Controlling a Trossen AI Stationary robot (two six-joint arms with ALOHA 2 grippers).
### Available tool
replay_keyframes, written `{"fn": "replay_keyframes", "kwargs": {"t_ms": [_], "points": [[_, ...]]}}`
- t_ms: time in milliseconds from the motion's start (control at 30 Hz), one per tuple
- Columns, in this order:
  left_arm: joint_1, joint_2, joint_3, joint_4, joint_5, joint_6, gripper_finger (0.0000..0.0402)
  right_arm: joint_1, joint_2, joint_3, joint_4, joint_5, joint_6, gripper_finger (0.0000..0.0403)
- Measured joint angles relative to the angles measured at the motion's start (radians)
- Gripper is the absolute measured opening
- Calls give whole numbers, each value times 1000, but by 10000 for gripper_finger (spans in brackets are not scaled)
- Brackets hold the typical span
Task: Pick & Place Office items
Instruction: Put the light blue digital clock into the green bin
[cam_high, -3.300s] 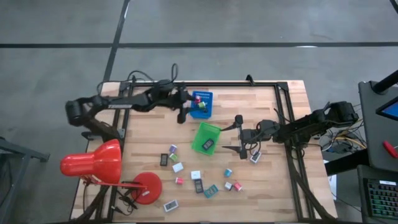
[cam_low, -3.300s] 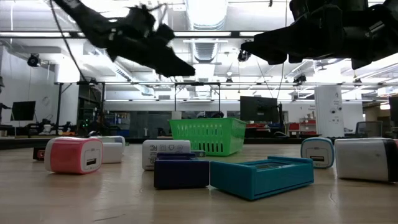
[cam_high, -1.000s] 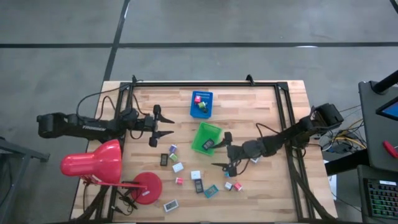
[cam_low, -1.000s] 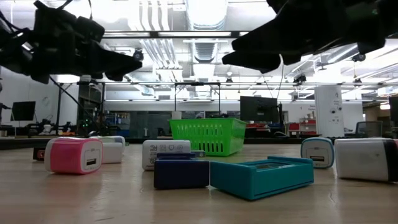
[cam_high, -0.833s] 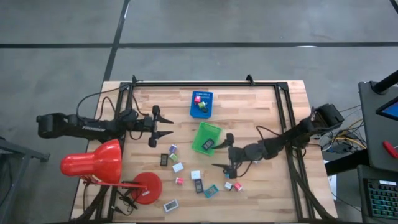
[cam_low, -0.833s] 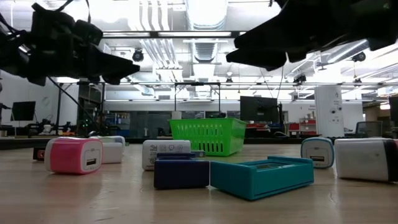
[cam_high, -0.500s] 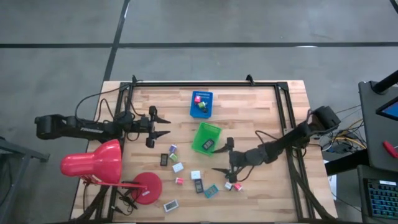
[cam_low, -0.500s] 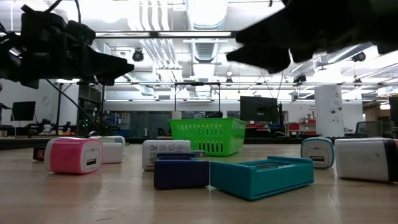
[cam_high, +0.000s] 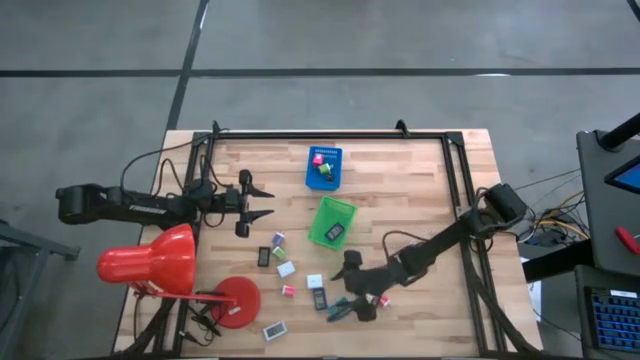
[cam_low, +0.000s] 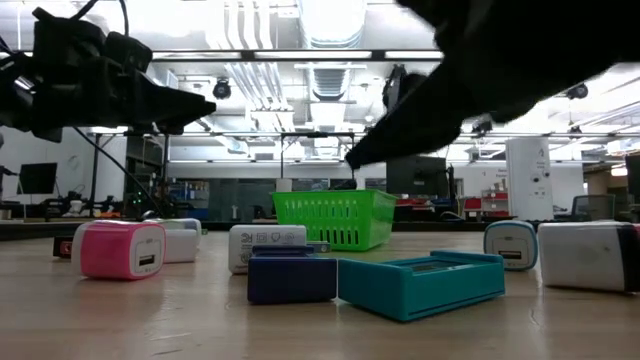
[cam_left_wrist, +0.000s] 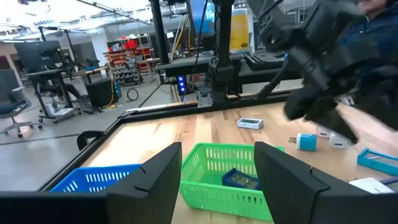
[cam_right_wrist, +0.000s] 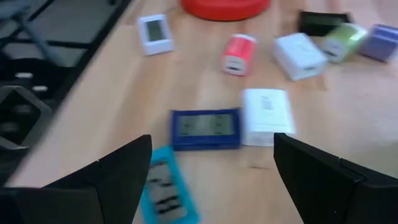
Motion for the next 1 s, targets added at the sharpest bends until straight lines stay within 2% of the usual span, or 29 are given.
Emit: {"fn": "replay_keyframes", "kwargs": {"t_ms": [200,433,733,1000], "points": [[0,0,0,0,-15,20,204,42,-17,133,-246,-39,57,326],[0,0,0,0,-16,22,204,53,51,285,-494,-80,76,326],[1,-3,0,-3,-18,30,204,44,126,359,-616,-124,53,326],[1,-6,0,-1,-18,34,204,31,181,403,-658,-147,10,326]]}}
